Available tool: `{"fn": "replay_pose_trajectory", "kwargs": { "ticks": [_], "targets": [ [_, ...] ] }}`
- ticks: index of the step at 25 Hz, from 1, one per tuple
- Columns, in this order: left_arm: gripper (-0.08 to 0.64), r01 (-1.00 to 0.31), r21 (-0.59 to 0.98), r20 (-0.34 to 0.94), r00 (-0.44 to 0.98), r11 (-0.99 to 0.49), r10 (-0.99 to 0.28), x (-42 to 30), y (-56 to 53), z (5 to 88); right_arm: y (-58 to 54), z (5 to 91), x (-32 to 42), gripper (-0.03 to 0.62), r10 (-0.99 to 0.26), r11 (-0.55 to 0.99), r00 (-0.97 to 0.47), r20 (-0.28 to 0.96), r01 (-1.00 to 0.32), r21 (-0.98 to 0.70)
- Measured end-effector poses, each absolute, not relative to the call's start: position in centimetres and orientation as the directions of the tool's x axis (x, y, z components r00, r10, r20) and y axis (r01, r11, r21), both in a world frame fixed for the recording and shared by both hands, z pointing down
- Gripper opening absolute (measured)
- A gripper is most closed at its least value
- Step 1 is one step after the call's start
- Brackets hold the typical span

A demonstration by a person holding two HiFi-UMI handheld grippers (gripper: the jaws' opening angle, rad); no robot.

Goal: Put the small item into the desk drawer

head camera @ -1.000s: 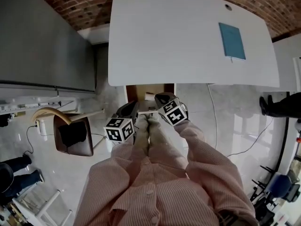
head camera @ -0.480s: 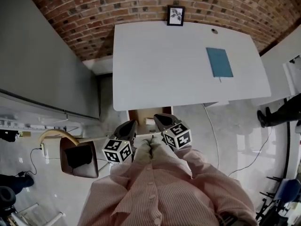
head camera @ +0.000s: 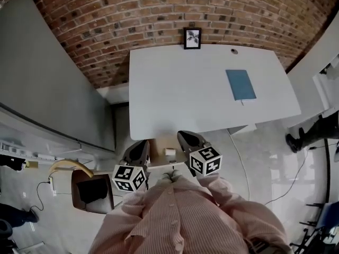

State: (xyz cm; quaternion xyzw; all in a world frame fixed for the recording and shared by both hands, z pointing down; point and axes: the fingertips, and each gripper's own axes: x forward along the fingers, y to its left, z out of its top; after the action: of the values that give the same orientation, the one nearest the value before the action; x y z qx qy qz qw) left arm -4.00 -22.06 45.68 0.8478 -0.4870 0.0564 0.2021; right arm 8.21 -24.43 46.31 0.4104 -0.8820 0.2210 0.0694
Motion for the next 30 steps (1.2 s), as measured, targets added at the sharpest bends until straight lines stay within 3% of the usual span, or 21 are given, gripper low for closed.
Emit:
{"fn": "replay_pose_trajectory", "kwargs": {
  "ticks": [17,30],
  "targets": [
    [-0.002,-0.906,0.21,0.153,0.402,-0.368,-0.903,-7.4,-24.2,39.4,-26.7,39.7,14.1,0.006,-0.811,0.498,-0.571,0.128,-0.788,-0.362],
    [-0.002,-0.918,0.199,0.137,0.373,-0.344,-0.918,-7.7,-24.3,38.7,-27.0,38.9,16.3,0.006,-0.838,0.479,-0.534,0.11,-0.818,-0.319]
  ]
}}
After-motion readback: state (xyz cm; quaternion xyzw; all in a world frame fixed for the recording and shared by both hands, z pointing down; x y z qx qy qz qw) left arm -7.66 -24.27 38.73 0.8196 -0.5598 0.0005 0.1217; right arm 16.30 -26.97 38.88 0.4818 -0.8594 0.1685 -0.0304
